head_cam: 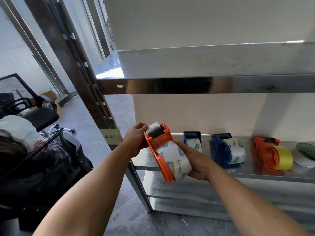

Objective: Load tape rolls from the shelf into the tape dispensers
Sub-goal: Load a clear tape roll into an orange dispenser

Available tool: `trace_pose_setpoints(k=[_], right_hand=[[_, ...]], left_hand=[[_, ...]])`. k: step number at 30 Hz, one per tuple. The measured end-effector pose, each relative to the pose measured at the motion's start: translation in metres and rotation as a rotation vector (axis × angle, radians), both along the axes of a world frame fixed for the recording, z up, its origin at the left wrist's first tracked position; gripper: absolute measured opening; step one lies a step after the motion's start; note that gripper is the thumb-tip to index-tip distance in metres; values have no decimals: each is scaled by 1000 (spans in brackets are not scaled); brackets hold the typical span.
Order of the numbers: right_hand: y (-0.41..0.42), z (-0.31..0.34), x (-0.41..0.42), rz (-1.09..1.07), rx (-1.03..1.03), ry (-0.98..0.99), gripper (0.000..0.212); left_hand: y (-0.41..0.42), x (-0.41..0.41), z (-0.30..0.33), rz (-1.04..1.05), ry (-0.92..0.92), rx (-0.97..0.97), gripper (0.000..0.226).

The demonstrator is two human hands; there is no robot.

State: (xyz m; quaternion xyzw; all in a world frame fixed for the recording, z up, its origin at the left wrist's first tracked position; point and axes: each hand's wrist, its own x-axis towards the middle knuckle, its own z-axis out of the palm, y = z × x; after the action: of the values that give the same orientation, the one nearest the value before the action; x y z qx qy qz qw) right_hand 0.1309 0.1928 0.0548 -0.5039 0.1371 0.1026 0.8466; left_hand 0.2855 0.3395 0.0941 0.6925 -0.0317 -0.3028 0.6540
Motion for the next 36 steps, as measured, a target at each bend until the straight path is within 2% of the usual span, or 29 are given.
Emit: trace_pose_setpoints(k=[5,8,13,19,27,31,36], right_hand=[[2,-1,2,-26,71,4,39],[4,1,6,-43,106,-15,35],[1,6,8,-48,-4,20,31],[-4,3,8,-12,50,93,31],[-5,-5,9,33,-81,152,22],[-6,-9,6,92,-162,221,21],[-6,-11,5,104,-202,165,27]], left_hand=[[-4,1,-1,9,1,52,19],[-3,1,-5,-7,6,48,14],[-6,11,5,16,-56,45,20],[-11,11,6,97,-97,44,21],[-16,9,8,187,-216,101,22],[-16,9,8,177,-199,99,20],[-15,11,6,163,-194,162,18]])
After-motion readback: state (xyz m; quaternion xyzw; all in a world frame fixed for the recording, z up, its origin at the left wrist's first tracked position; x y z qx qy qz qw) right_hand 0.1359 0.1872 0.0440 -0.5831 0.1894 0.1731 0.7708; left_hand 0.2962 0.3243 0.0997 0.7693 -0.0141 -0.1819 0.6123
